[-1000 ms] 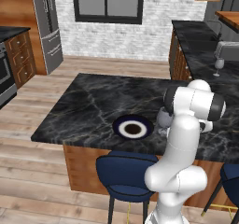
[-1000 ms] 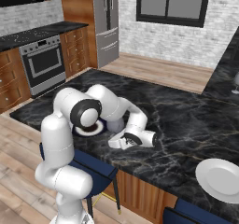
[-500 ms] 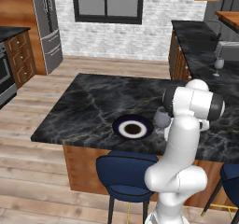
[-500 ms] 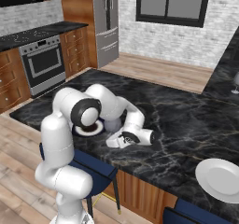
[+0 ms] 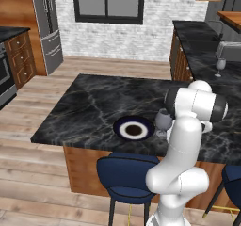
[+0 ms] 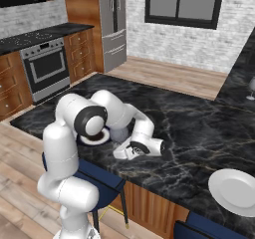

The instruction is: Retrieve the wine glasses from the counter and place one next to each plate.

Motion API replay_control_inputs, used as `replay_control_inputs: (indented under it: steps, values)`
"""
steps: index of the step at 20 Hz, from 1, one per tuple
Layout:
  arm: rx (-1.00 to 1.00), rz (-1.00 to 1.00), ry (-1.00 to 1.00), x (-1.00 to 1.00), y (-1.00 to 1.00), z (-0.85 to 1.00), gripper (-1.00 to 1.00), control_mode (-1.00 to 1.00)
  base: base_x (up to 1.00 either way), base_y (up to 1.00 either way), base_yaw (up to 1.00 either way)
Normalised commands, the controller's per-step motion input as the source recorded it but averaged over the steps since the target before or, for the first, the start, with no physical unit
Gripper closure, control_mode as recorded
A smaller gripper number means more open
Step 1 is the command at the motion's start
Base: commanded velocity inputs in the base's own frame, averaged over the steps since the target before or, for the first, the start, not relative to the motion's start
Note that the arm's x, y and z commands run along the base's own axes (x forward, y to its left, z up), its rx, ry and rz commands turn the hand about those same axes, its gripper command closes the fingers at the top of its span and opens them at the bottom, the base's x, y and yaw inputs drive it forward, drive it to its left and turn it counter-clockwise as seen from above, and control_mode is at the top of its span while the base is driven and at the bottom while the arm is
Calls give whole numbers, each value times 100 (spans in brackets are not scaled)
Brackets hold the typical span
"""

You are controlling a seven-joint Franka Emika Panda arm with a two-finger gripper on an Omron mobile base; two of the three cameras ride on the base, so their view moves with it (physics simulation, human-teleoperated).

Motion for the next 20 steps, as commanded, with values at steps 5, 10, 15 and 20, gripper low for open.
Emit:
replay_control_inputs:
  steps: [5, 10, 15, 20]
  values:
    - [0, 0, 0, -35, -5, 0, -100, -100, 0, 0, 0]
    - [0, 0, 0, -21, -20, 1, -100, -100, 0, 0, 0]
    - [3, 0, 0, -2, -30, 17, -100, -100, 0, 0, 0]
    - [2, 0, -3, -22, -22, 45, -100, -100, 0, 0, 0]
